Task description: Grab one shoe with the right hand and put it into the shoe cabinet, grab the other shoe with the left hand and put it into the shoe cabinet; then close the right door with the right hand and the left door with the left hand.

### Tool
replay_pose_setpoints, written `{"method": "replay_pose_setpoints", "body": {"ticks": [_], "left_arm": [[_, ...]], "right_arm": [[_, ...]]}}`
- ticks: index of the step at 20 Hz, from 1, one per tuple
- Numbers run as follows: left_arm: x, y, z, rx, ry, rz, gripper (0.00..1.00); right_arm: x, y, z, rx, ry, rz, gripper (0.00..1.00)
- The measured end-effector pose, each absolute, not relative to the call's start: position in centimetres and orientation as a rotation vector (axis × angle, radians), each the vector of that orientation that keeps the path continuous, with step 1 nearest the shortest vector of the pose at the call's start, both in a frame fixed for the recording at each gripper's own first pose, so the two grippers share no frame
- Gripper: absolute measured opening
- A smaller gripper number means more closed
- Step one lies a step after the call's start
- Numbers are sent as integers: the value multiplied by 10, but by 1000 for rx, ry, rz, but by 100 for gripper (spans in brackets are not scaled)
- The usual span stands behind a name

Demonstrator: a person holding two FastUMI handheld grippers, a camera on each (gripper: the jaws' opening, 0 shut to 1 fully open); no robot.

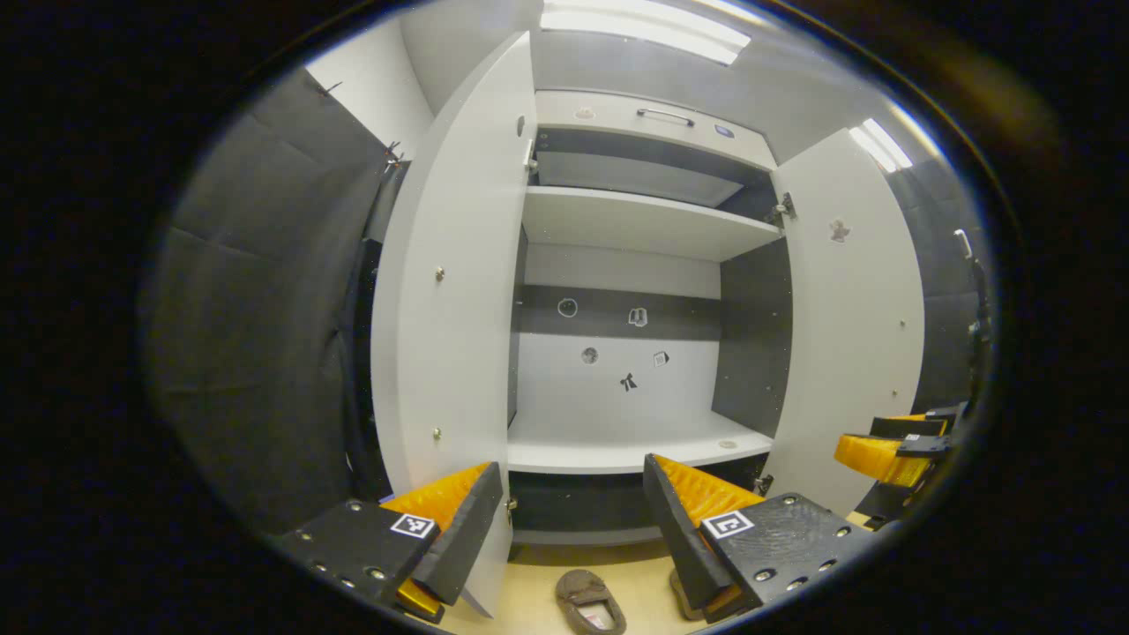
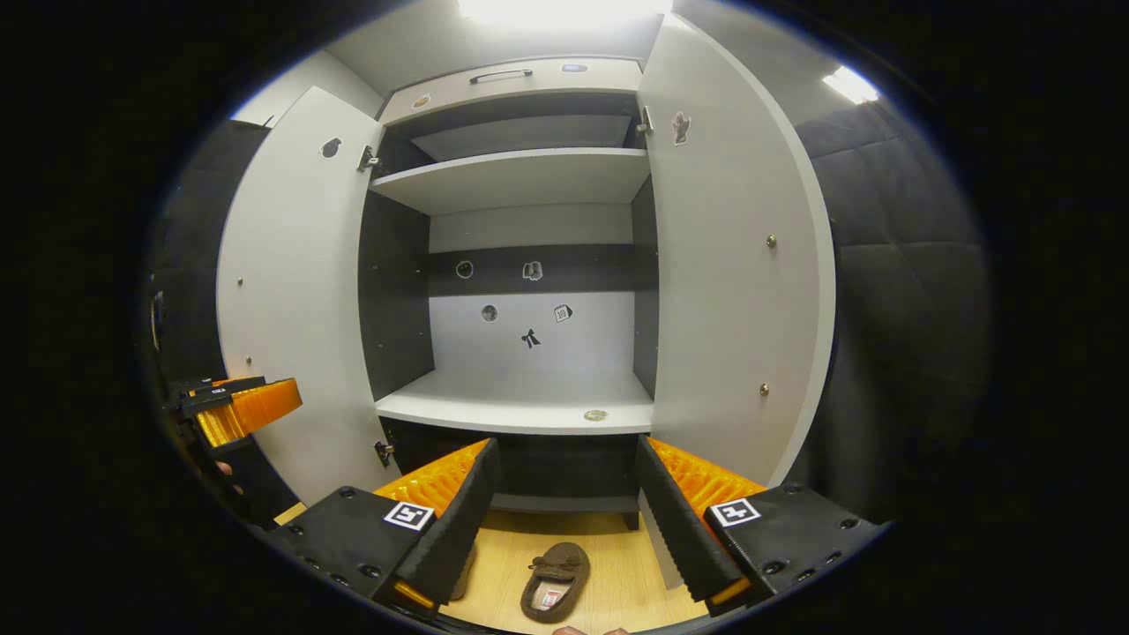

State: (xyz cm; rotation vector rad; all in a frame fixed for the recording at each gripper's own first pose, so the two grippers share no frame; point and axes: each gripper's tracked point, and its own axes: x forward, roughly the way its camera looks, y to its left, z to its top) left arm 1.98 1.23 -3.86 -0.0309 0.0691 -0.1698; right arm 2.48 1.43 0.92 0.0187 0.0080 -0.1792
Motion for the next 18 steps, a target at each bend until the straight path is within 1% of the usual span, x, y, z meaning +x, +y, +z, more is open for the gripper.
{"method": "replay_pose_setpoints", "body": {"ticks": [1,2,4,5,7,8,11,12,14,15,16,17,18], "left_arm": [[22,10,-43,-30,79,-196,93],[23,7,-47,-40,92,-221,98],[21,1,-54,-66,105,-272,89],[20,-2,-57,-72,107,-299,93],[19,-4,-58,-62,101,-332,93],[20,-3,-58,-53,95,-345,89],[17,1,-57,-48,77,-376,89],[16,3,-58,-52,78,-379,97],[14,6,-65,-69,99,-383,98],[11,6,-69,-81,107,-385,93],[10,7,-70,-90,114,-386,97],[10,7,-72,-93,124,-381,97],[10,7,-75,-89,134,-372,93]], "right_arm": [[25,14,10,18,15,-195,98],[24,13,10,19,24,-210,98],[23,9,10,16,35,-249,98],[22,6,11,10,40,-268,98],[22,2,12,15,57,-295,98],[22,2,12,25,68,-301,98],[27,4,3,61,117,-301,98],[30,7,-2,67,137,-292,98],[37,16,-13,75,191,-265,98],[43,23,-19,79,216,-242,98],[48,30,-26,84,237,-217,98],[55,38,-36,95,264,-184,98],[61,44,-49,107,297,-155,98]]}}
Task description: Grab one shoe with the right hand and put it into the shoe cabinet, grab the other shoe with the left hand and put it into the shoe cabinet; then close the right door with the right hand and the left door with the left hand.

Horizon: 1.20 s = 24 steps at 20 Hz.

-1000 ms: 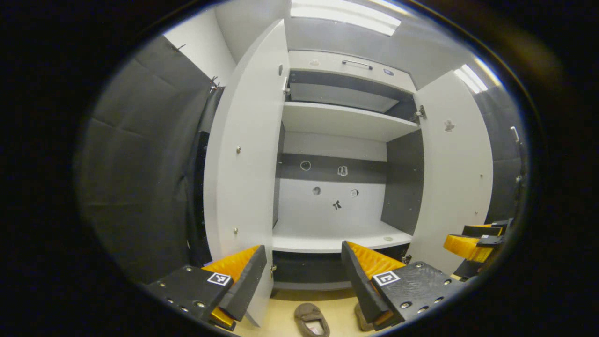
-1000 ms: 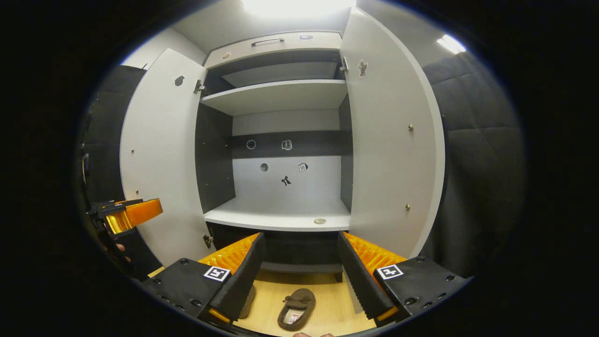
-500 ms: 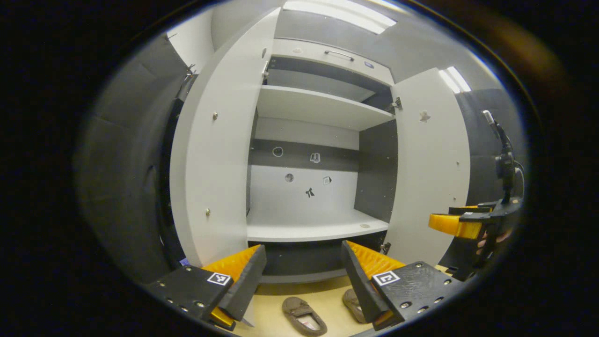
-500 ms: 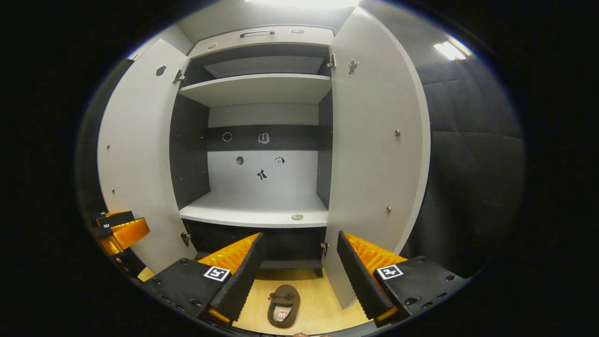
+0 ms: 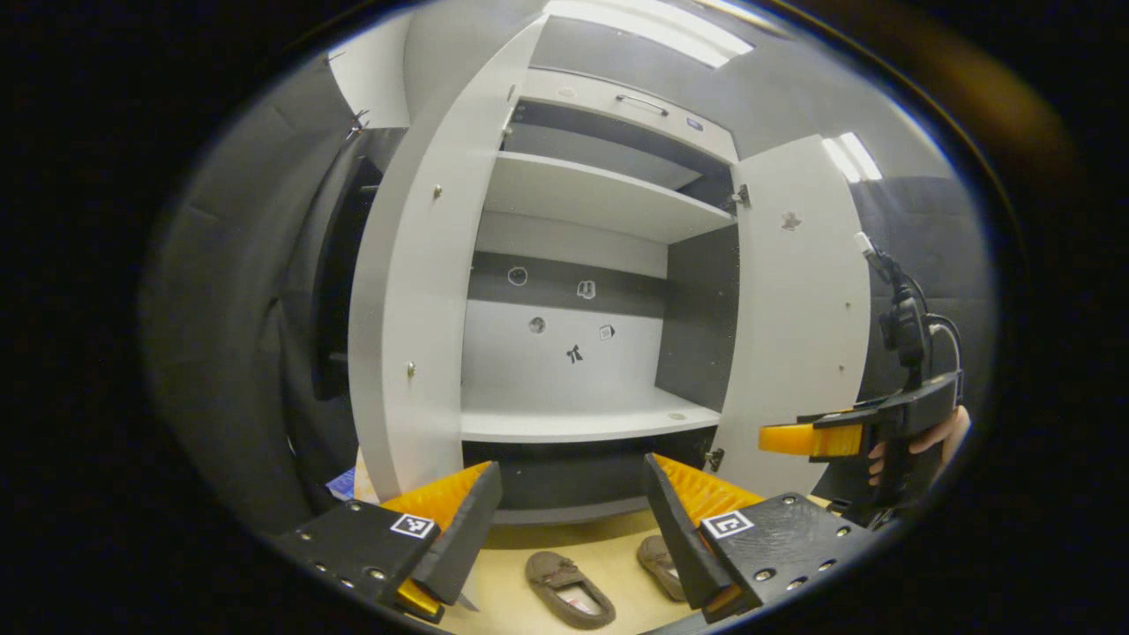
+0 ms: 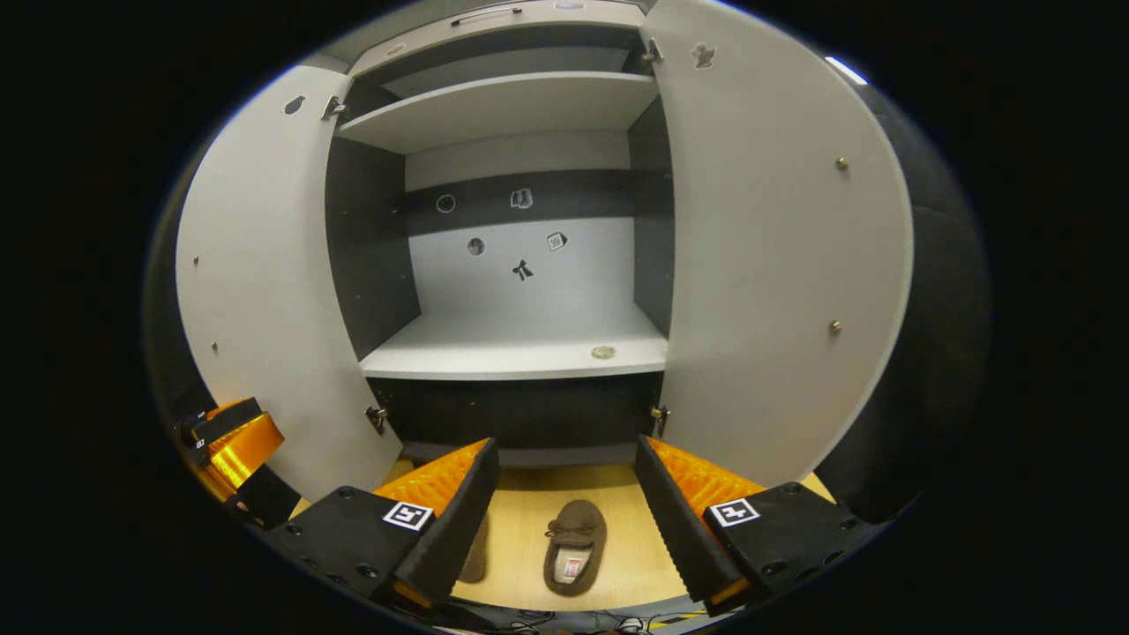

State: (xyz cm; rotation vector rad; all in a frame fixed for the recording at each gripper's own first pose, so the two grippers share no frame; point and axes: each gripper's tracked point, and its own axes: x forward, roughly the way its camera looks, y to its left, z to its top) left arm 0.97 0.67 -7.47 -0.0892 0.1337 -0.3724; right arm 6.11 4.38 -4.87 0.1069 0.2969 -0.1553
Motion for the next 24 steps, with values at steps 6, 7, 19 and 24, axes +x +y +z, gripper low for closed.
{"method": "replay_pose_setpoints", "body": {"ticks": [6,7,19,24], "left_arm": [[16,6,-77,-42,159,-271,93],[17,6,-77,-41,165,-247,93],[6,-6,-108,-62,300,-83,89],[6,-8,-112,-48,318,-70,93]], "right_arm": [[91,64,-132,188,514,14,98],[94,66,-150,188,557,36,98],[96,84,-322,274,961,170,99],[123,79,-365,240,960,88,99]]}}
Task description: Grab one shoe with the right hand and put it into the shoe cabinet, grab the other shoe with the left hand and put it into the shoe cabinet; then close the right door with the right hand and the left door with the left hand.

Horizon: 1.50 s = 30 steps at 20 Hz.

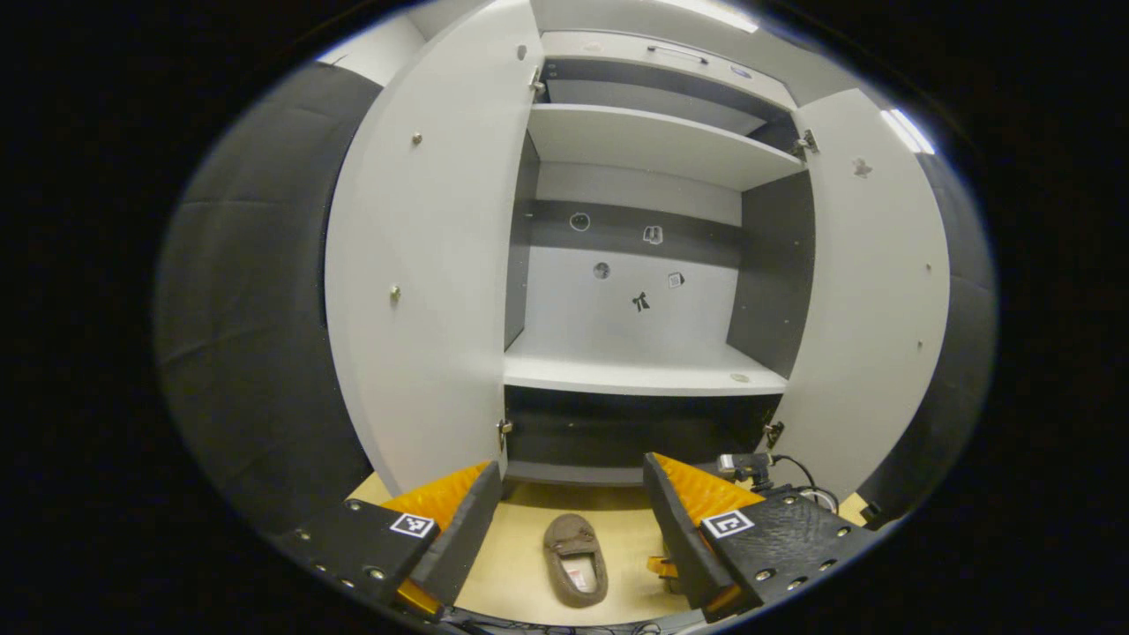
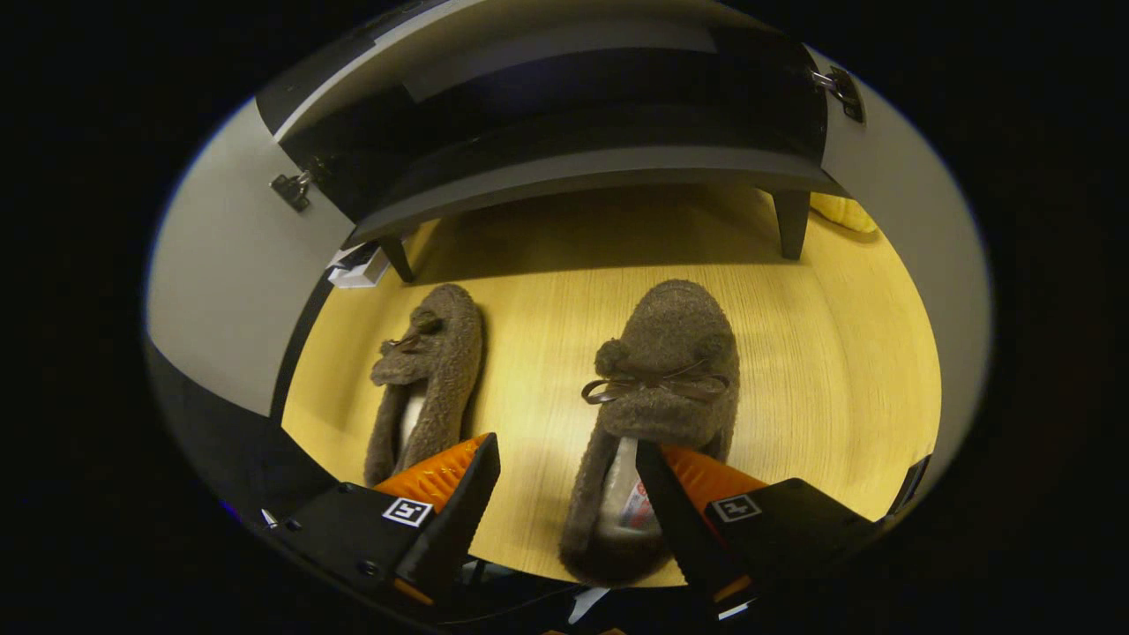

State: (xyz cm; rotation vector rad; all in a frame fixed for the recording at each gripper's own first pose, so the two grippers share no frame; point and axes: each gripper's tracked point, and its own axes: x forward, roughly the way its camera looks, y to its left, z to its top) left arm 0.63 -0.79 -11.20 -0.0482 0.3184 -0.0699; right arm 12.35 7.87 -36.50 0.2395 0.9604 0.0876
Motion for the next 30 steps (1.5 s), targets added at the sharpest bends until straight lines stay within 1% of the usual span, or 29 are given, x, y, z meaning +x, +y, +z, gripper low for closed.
{"method": "replay_pose_setpoints", "body": {"ticks": [1,2,3,4,5,7,8,9,10,11,12,13,14,15,16,18,19,20,21,22,23,24,25,26,27,28,29,30], "left_arm": [[7,-8,-113,-46,320,-67,97],[8,-7,-113,-46,321,-64,93],[8,-7,-114,-46,323,-61,97],[9,-5,-115,-45,327,-57,97],[9,-4,-116,-42,330,-52,93],[10,-2,-115,-39,326,-48,93],[10,-2,-114,-40,323,-49,93],[10,-2,-115,-41,322,-50,93],[10,-2,-114,-43,321,-52,95],[9,-2,-114,-45,317,-53,97],[9,-1,-114,-49,315,-52,97],[9,0,-115,-53,315,-53,89],[9,0,-114,-56,316,-54,89],[8,1,-115,-48,314,-55,89],[8,2,-112,-31,303,-51,93],[12,4,-107,-25,279,-54,93],[13,2,-108,-36,276,-61,93],[14,2,-108,-44,276,-71,98],[15,2,-110,-46,275,-78,93],[16,3,-111,-40,272,-83,97],[18,4,-113,-29,272,-88,93],[19,6,-114,-16,273,-91,97],[21,7,-117,-6,273,-96,93],[22,6,-117,-2,274,-104,93],[22,5,-118,-1,276,-112,97],[23,3,-119,-3,276,-121,93],[23,-1,-120,-5,279,-132,93],[23,-4,-122,-6,281,-144,97]], "right_arm": [[130,77,-370,235,958,70,99],[136,78,-374,229,945,56,99],[142,79,-379,218,939,38,99],[143,79,-383,201,950,19,99],[147,75,-383,171,941,-2,98],[159,71,-387,120,927,-16,87],[159,65,-388,96,941,-42,77],[159,55,-387,89,952,-78,73],[161,48,-388,95,963,-112,58],[161,46,-386,119,976,-122,43],[160,47,-386,130,983,-125,29],[161,44,-387,122,992,-130,26],[160,44,-386,128,988,-123,24],[160,43,-385,130,994,-106,16],[161,45,-384,145,988,-94,15],[156,44,-381,192,1002,-75,0],[156,43,-376,203,991,-70,3],[154,42,-368,200,970,-68,0],[152,40,-361,189,953,-68,0],[148,36,-353,191,940,-59,3],[144,36,-345,190,926,-52,2],[141,34,-340,177,909,-50,2],[138,31,-333,157,892,-49,2],[134,30,-328,139,875,-45,2],[131,30,-321,129,860,-40,2],[128,30,-314,127,845,-36,2],[125,29,-302,130,828,-31,2],[121,28,-288,136,810,-26,2]]}}
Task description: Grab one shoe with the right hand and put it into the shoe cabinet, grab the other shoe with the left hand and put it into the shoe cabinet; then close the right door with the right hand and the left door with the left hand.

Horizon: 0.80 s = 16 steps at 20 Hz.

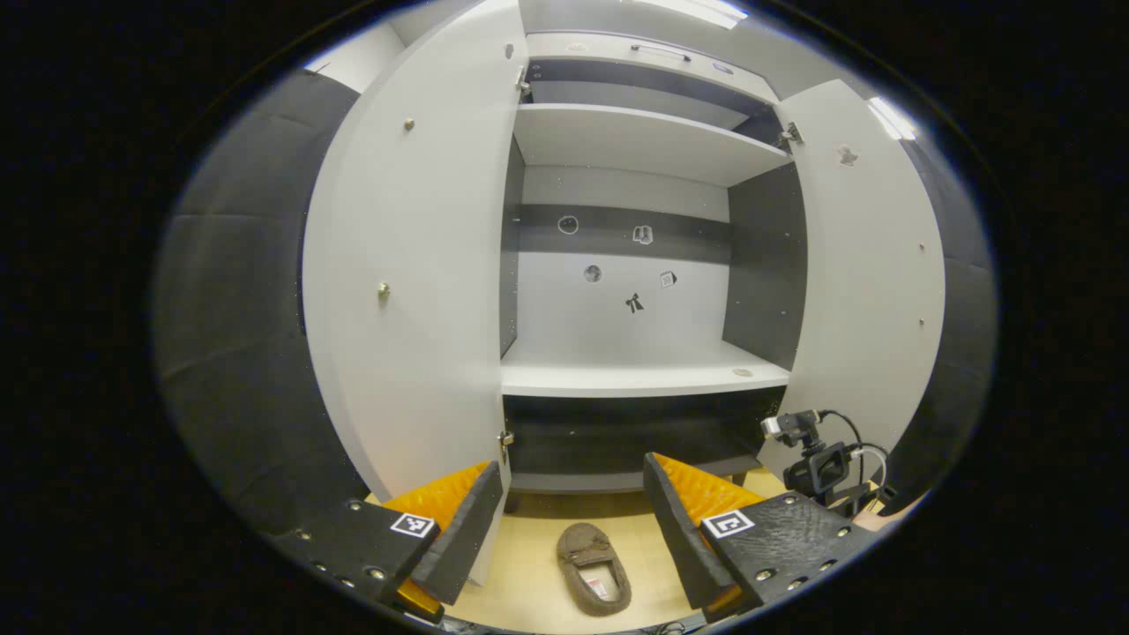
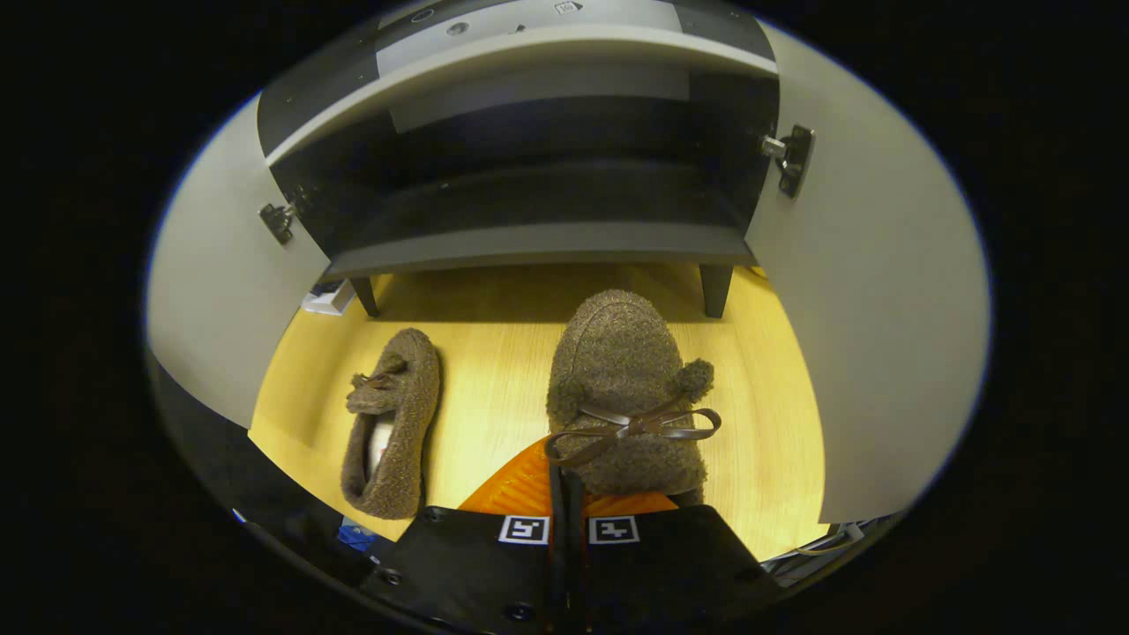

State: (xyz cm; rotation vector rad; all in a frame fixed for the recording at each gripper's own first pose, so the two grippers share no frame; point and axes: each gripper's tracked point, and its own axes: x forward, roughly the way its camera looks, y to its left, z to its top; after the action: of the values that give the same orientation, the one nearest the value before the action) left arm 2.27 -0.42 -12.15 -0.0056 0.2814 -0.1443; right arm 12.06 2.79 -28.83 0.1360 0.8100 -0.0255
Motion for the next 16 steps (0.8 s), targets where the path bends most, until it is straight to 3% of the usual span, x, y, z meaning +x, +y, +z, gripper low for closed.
{"method": "replay_pose_setpoints", "body": {"ticks": [3,4,6,7,11,12,14,16], "left_arm": [[24,-14,-123,4,285,-181,93],[25,-17,-123,7,284,-193,97],[26,-19,-125,14,284,-209,93],[26,-20,-125,17,283,-215,97],[29,-23,-127,26,280,-236,89],[30,-25,-129,27,284,-241,97],[30,-26,-129,30,281,-249,93],[30,-26,-126,36,266,-254,97]], "right_arm": [[113,30,-245,137,735,-2,2],[110,33,-233,126,706,11,2],[106,36,-203,99,659,34,2],[104,37,-187,99,639,47,2],[106,51,-135,144,585,105,2],[111,53,-124,150,576,116,2],[123,52,-100,157,533,120,2],[138,52,-70,159,481,122,2]]}}
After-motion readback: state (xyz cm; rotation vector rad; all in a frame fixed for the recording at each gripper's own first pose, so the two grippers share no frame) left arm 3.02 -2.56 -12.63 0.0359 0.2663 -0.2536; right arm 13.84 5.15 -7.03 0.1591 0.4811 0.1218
